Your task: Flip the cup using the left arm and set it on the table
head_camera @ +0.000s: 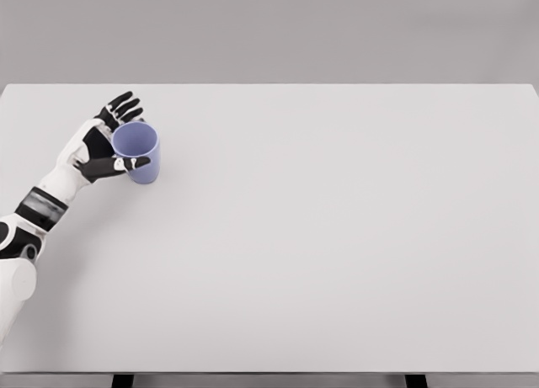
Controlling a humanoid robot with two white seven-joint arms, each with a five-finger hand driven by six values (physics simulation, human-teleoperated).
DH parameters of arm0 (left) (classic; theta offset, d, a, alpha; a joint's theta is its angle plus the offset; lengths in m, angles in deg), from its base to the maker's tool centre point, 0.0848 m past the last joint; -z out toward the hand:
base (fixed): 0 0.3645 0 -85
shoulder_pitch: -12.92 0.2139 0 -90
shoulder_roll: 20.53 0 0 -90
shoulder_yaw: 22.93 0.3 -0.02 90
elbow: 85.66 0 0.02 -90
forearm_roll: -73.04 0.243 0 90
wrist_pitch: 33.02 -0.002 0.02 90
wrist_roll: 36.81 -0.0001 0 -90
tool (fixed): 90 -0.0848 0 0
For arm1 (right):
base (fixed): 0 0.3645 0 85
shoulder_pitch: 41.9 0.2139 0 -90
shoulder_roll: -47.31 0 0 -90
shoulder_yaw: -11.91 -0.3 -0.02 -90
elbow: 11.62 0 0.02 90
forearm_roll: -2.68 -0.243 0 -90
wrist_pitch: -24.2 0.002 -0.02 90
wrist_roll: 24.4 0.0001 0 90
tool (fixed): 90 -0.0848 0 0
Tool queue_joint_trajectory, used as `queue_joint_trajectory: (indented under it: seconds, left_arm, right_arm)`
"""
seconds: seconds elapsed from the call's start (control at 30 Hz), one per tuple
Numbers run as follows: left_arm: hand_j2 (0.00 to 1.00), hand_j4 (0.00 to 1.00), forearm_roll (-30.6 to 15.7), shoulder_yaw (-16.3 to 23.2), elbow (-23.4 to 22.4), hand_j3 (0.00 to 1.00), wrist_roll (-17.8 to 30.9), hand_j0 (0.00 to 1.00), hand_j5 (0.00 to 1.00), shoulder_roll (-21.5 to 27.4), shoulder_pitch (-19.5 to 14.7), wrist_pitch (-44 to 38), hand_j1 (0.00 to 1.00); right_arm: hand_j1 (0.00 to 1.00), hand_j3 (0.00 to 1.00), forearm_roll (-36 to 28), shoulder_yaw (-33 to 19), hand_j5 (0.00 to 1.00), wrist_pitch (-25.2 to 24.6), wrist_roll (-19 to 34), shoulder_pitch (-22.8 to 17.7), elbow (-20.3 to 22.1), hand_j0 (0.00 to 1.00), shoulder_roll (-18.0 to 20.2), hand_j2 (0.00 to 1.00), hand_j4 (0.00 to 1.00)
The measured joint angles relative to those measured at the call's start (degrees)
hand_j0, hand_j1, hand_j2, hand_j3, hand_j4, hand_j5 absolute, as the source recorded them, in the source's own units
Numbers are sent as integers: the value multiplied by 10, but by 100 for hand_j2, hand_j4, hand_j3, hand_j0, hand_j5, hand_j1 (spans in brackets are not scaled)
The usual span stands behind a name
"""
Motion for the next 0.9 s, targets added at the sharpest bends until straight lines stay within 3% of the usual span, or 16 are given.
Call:
queue_joint_trajectory:
  seconds: [0.53, 0.9]
  left_arm:
    - [100, 100, 0, -16, 37, 100, 0, 100, 100, 21, 0, -5, 100]
    - [100, 100, 1, -27, 104, 100, 0, 100, 100, 57, 21, -6, 100]
  right_arm:
    - [100, 100, 0, 0, 100, 0, 0, 0, 0, 100, 0, 100, 100]
    - [100, 100, 0, 0, 100, 0, 0, 0, 0, 100, 0, 100, 100]
